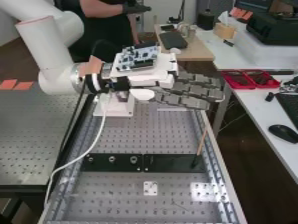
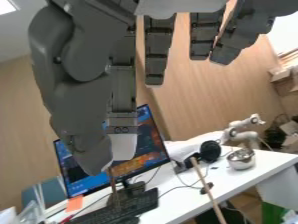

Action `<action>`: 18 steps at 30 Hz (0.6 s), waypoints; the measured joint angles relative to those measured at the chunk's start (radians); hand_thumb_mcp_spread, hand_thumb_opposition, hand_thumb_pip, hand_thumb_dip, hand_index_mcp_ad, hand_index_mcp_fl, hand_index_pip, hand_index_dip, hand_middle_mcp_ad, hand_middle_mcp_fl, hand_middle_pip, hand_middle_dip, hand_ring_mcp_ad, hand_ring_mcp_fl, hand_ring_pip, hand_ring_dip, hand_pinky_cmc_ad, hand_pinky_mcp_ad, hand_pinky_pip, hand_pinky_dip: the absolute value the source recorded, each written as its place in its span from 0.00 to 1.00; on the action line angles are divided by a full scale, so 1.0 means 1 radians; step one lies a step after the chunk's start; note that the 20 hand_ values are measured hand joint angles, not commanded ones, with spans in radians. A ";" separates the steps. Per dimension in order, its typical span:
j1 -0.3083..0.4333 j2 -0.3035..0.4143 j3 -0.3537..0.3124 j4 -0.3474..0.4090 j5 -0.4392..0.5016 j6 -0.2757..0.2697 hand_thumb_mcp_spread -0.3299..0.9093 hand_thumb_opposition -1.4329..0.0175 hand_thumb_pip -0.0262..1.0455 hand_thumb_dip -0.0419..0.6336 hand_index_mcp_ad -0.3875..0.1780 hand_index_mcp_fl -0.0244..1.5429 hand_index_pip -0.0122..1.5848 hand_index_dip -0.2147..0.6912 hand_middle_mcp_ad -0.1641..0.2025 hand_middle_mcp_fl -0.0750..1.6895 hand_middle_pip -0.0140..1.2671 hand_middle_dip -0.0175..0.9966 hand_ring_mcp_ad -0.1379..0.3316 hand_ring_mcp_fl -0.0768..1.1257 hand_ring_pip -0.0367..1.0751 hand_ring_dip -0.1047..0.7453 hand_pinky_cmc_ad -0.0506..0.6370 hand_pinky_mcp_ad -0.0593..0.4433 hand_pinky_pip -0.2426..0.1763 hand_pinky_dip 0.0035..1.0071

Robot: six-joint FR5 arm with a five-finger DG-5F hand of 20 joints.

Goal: Grab the drill bit and place it in the clear container

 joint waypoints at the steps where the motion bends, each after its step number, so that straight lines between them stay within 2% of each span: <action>1: 0.001 0.002 -0.001 0.002 -0.008 0.000 0.71 0.33 0.43 0.44 0.42 0.61 0.71 0.34 0.46 0.19 0.12 0.15 0.71 0.09 0.11 0.09 0.52 0.39 0.37 0.19; 7: 0.032 0.038 -0.023 0.029 -0.034 0.000 0.71 0.32 0.43 0.44 0.42 0.62 0.70 0.34 0.46 0.19 0.12 0.15 0.71 0.09 0.11 0.09 0.52 0.39 0.37 0.19; 18: 0.075 0.075 -0.052 0.068 -0.159 0.005 0.71 0.32 0.43 0.43 0.42 0.62 0.69 0.36 0.46 0.20 0.12 0.15 0.71 0.09 0.11 0.09 0.52 0.39 0.37 0.19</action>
